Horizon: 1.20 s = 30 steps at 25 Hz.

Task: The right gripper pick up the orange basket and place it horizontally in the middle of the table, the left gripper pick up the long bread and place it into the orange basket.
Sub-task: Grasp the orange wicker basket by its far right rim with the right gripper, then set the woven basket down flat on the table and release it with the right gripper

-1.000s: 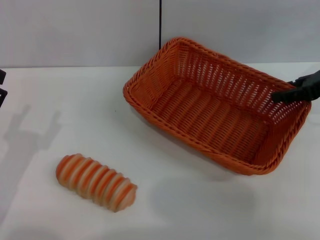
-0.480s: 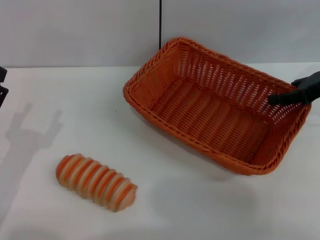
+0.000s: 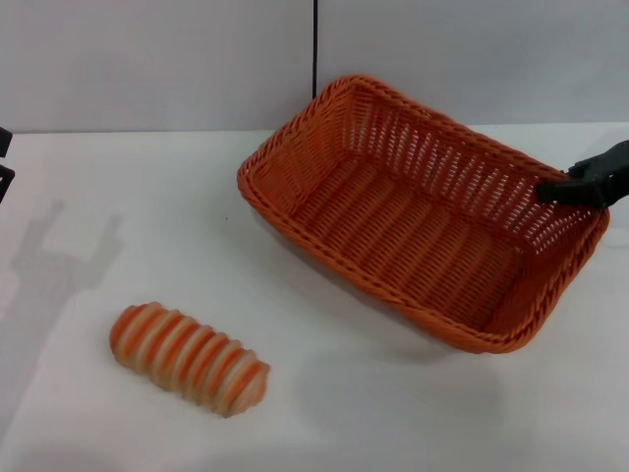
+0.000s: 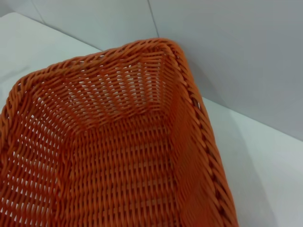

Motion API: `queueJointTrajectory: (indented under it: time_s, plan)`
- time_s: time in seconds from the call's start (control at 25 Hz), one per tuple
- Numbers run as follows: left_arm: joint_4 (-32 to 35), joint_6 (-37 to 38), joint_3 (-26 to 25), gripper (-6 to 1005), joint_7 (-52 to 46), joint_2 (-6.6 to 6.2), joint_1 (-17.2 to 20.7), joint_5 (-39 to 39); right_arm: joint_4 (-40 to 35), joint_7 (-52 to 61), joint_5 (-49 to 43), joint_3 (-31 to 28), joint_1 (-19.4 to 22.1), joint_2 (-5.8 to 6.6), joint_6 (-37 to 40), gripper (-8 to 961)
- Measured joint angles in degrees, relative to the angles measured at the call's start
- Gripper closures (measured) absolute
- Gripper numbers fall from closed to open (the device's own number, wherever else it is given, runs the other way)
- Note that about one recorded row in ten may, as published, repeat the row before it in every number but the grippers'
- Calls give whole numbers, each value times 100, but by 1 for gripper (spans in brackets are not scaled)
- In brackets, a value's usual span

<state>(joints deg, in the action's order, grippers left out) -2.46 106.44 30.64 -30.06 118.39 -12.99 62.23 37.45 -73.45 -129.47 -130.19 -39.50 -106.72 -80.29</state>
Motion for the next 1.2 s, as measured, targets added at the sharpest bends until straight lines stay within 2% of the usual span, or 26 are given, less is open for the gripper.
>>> queueJointTrajectory:
  time_s: [0.32, 0.88, 1.08, 1.2]
  plan:
    - [9, 0, -21, 170, -1, 0, -2, 0, 68, -392, 226, -80, 117, -91, 1, 788]
    - [9, -1, -23, 170, -1, 0, -2, 0, 341, -1419, 2327, -144, 796, -141, -355, 788]
    - [9, 5, -23, 170, 0, 0, 0, 0, 643, -1466, 2527, -351, 927, -165, -858, 788]
    - [9, 7, -25, 169, 0, 0, 6, 0, 795, -1467, 2531, -490, 933, -122, -1350, 788]
